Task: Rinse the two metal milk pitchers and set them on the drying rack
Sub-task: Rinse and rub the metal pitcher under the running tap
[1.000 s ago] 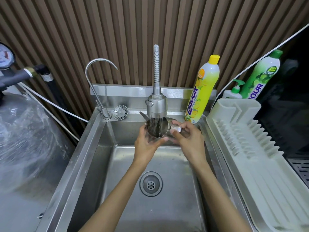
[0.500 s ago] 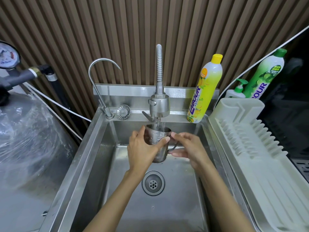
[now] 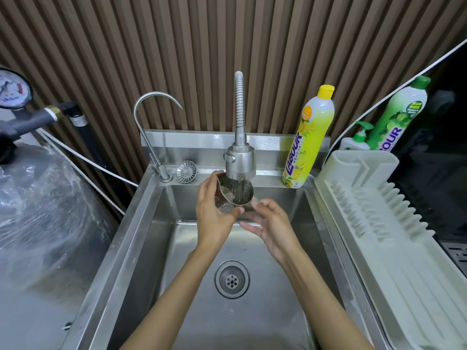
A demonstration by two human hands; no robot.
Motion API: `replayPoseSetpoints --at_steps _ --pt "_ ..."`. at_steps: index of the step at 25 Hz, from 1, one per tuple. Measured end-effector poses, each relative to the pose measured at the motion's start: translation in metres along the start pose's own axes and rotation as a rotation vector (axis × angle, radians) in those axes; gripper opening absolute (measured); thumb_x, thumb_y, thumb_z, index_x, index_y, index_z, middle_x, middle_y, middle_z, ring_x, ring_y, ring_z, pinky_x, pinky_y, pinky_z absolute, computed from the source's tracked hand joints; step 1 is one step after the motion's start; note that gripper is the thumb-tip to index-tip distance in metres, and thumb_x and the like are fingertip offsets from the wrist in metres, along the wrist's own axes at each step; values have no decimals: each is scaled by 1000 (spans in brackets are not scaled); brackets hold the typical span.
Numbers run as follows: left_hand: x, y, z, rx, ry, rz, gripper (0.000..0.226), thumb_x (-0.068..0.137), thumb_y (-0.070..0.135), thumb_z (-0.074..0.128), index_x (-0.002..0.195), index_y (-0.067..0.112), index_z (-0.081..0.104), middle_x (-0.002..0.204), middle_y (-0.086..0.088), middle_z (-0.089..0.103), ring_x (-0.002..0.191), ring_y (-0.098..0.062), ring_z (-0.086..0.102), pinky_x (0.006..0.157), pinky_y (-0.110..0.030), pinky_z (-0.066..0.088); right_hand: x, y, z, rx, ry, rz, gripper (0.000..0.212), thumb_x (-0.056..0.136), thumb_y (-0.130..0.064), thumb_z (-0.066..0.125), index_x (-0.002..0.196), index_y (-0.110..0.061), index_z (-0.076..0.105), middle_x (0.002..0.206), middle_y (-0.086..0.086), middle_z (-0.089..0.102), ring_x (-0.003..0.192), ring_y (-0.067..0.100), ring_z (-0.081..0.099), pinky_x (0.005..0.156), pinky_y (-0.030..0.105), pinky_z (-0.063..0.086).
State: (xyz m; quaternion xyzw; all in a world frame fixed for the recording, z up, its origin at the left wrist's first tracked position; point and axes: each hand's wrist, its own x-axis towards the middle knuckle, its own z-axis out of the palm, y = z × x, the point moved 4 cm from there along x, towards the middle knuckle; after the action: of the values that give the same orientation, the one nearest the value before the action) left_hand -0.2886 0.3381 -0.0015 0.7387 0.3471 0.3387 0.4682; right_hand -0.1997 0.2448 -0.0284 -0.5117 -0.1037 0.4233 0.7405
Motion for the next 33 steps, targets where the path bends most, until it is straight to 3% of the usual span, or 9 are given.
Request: replayPoseSetpoints --at_steps 5,8,12,16,20,23,28,31,33 --pt "-9 5 -8 441 41 -102 83 58 52 76 130 22 49 108 -4 47 113 -24 45 93 -35 38 -4 4 -5 -210 66 120 13 87 -25 60 82 -14 55 89 6 69 57 19 71 35 17 42" --pt "-13 -13 5 254 -62 -186 66 55 63 71 107 22 63 95 -1 59 97 -19 60 84 -28 46 -7 -26 -20 -559 253 -33 19 80 -28 67 74 -13 58 91 12 72 55 27 69 35 20 43" --pt "-11 -27 29 -86 -254 -334 64 49 53 79 104 23 65 101 1 74 99 -14 68 96 -35 51 -15 -48 -17 -1073 433 -346 23 79 -34 65 63 -26 49 80 3 68 70 34 69 67 47 55" --pt "4 -24 28 -194 -148 -190 76 46 31 81 117 35 53 112 3 70 104 -13 65 98 -35 50 -10 -28 -16 -373 225 -291 23 85 -10 61 66 -15 49 114 3 67 86 16 69 57 29 59" --pt "0 -4 5 -19 15 16 87 56 4 81 134 17 45 119 13 46 110 -7 49 93 2 33 -3 5 -4 -62 60 -74 23 87 -8 57 67 -14 47 104 1 66 84 17 70 54 21 54" --pt "-9 3 -5 148 92 89 86 54 19 82 133 21 48 110 8 38 110 -16 46 97 -21 41 -5 12 -1 -44 0 4 18 86 -16 59 71 -14 51 84 4 70 82 20 71 58 30 58" --pt "-20 -11 4 169 100 -122 81 40 64 71 112 26 61 88 3 45 95 -19 54 87 -30 48 -12 -18 -17 -465 135 -38 19 85 -25 63 73 -12 55 78 6 68 64 24 73 54 34 60" --pt "-21 -30 23 -110 -68 -274 72 39 62 74 103 29 65 96 2 66 95 -17 66 89 -28 51 -16 -40 -23 -956 366 -244 25 80 -36 63 64 -22 50 74 6 70 71 30 71 71 43 57" --pt "-18 -36 34 -210 -165 -295 64 49 47 81 107 26 63 103 -1 73 101 -19 67 88 -25 51 -19 -45 -18 -1169 435 -370 22 82 -34 61 68 -23 48 85 7 72 83 31 67 76 38 50"
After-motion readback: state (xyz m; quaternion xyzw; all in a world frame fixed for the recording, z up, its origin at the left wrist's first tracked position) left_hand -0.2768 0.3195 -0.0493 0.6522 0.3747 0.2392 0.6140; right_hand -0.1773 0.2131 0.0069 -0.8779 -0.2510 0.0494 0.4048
